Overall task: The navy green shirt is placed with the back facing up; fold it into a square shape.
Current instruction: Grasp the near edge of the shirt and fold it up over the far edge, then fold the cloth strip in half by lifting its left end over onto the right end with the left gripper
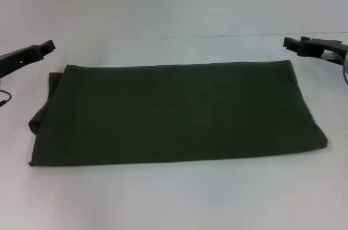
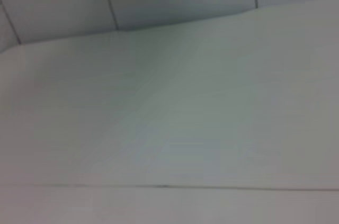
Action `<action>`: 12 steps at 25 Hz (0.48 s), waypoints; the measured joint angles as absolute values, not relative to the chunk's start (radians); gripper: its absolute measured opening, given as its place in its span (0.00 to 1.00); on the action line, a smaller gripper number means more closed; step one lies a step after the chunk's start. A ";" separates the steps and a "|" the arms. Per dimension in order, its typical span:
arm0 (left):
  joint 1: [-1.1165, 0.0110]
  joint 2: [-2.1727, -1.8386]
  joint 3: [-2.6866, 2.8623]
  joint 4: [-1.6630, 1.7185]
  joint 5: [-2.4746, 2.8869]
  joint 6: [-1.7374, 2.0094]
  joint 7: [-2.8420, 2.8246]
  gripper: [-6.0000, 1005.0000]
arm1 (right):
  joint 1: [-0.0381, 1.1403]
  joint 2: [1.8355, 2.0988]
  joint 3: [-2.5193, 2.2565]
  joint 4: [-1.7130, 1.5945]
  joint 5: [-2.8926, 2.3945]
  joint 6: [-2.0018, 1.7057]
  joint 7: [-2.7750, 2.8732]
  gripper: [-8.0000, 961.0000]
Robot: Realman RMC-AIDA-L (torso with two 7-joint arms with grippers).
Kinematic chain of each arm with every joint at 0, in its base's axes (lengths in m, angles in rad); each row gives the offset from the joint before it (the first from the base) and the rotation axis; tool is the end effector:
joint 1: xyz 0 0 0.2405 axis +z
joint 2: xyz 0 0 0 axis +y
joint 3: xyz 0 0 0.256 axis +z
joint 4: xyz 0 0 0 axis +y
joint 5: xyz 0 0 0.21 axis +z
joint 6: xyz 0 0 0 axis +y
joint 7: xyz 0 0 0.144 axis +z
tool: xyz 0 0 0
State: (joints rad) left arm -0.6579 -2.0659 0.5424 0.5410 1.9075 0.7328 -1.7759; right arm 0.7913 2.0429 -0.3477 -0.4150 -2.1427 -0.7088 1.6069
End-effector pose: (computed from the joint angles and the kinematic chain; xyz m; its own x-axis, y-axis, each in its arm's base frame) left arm -0.3145 0.4301 0.0432 0.3918 0.4832 0.7830 0.9173 -0.1395 -0.3729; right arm 0.2995 0.4484 0.0269 0.5590 -0.5109 -0.6531 -0.8234 -0.2497 -0.5095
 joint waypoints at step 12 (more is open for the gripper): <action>-0.541 -2.032 0.525 0.574 1.793 1.239 -1.844 0.73 | 0.658 2.005 -0.348 -0.495 -2.023 -1.169 1.646 0.71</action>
